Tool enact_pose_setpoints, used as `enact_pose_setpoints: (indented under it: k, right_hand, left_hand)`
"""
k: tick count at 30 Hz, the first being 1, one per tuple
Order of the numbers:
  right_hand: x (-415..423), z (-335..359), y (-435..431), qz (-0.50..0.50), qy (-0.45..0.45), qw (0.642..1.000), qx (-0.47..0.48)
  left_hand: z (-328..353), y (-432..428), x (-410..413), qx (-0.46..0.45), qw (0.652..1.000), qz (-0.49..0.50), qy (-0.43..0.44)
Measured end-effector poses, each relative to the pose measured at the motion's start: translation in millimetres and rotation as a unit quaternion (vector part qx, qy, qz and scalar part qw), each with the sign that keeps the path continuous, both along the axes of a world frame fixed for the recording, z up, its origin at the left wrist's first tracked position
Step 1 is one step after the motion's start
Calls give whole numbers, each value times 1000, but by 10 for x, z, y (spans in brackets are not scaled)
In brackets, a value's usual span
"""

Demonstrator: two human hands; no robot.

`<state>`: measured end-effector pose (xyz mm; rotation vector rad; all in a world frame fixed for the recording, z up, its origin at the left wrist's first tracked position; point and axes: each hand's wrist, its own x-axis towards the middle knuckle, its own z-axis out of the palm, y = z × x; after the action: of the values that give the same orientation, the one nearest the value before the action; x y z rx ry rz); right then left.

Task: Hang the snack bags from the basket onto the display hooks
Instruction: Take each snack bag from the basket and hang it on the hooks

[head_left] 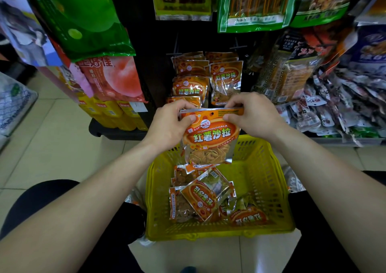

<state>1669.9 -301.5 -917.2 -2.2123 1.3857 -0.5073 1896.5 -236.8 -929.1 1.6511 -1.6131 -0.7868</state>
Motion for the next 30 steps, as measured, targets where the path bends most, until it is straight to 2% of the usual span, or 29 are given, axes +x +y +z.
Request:
enact_pose_setpoints:
  k: [5,13,24,30]
  right_hand:
    - [-9,-4,15,32,39,997,-50]
    - [101,-45,132,118,110,987,10]
    - [263,-130,131,55,113,992,-4]
    - [191,6,-40,12,163,983,-81]
  left_hand:
    - [-36,-19,16,-5,1000,1,-13]
    - [-74,-15,-51,-27,997,-28,-61]
    - [-64,-144,-31,-13,996,-37,-74]
    - [-66,-197,84,-15,998,-11,-52]
